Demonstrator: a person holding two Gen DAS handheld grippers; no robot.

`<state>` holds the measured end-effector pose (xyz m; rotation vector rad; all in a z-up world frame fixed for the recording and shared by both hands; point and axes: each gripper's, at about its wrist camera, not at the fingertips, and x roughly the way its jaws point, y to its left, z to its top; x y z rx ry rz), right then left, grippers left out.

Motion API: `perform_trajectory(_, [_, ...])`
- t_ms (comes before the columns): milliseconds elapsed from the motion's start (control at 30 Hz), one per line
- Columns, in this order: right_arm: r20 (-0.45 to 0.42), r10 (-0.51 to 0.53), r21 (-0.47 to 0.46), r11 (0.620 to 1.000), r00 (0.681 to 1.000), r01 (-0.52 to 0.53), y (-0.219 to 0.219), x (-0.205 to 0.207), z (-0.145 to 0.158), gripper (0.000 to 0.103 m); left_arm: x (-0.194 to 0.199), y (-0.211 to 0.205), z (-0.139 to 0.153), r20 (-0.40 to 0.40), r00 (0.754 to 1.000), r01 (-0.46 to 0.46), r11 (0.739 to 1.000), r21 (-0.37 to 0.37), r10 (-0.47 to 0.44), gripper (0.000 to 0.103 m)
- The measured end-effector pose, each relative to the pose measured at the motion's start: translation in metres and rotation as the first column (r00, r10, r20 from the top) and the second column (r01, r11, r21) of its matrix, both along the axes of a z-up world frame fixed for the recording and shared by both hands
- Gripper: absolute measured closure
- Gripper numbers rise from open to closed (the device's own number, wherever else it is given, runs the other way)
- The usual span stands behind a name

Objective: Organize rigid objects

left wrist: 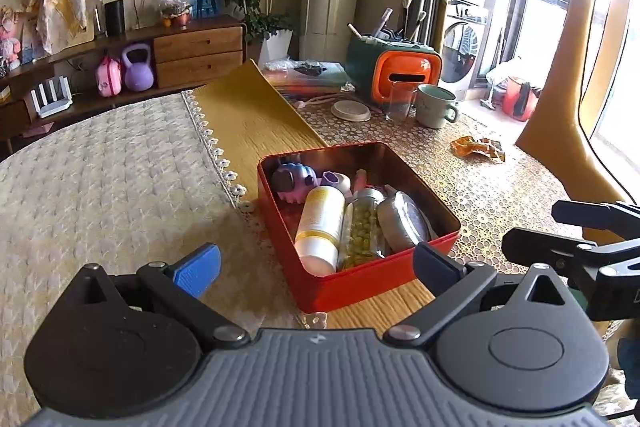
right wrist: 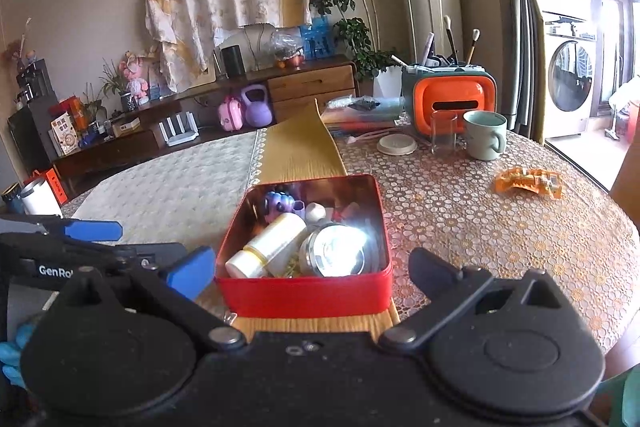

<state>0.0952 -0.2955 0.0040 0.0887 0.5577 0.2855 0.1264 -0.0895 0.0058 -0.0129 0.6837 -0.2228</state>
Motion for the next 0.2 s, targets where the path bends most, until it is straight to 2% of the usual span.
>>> perform_trajectory(200, [-0.009,-0.006,0.002,1.000,1.000,0.006,-0.0003,0.0011,-0.0019,0.000,0.0013,0.0026,-0.0016,-0.010,1.000,0.002,1.000,-0.006,-0.002,0.000])
